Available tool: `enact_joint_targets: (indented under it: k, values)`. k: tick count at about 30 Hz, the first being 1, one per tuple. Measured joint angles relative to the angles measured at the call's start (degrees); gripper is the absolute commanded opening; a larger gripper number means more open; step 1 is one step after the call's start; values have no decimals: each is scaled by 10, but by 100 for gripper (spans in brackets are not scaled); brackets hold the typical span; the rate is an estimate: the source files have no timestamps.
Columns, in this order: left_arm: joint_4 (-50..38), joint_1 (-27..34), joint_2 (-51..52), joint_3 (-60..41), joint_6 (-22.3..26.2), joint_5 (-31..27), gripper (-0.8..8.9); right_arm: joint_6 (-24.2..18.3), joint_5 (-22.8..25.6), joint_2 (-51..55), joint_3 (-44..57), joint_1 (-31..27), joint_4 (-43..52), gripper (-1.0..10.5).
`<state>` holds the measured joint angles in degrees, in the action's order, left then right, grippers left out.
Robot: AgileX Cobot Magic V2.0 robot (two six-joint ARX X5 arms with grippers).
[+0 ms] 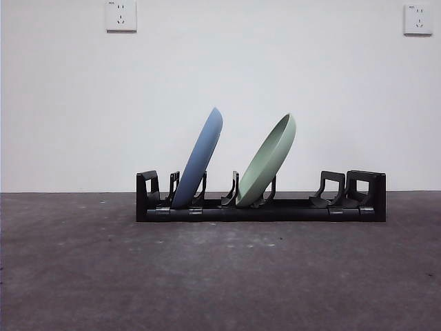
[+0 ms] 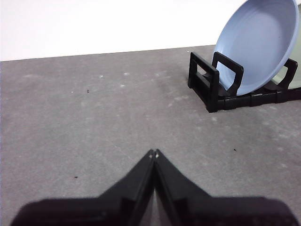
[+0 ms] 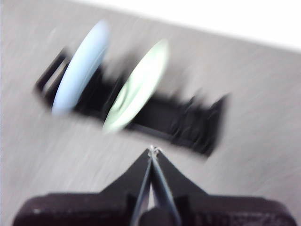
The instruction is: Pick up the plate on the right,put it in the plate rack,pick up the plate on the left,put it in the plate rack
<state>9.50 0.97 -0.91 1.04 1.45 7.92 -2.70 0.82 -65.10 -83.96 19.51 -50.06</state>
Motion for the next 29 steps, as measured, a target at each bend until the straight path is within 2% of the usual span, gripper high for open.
enact_joint_targets:
  k: [4,8,14,21,29]
  values:
    - [0,0,0,0,0,0,-3,-6,-15,119,89,-53,97,2]
    - [0,0,0,0,0,0,-3,-10,-11,262,286,-132,216,2]
    - [-1,0,0,0,0,0,-3,-12,-8,402,493,-165,343,3]
    - [-1,0,0,0,0,0,-3,-12,-8,520,665,-169,379,2]
    - [-1,0,0,0,0,0,-3,-12,-6,607,775,-169,394,2]
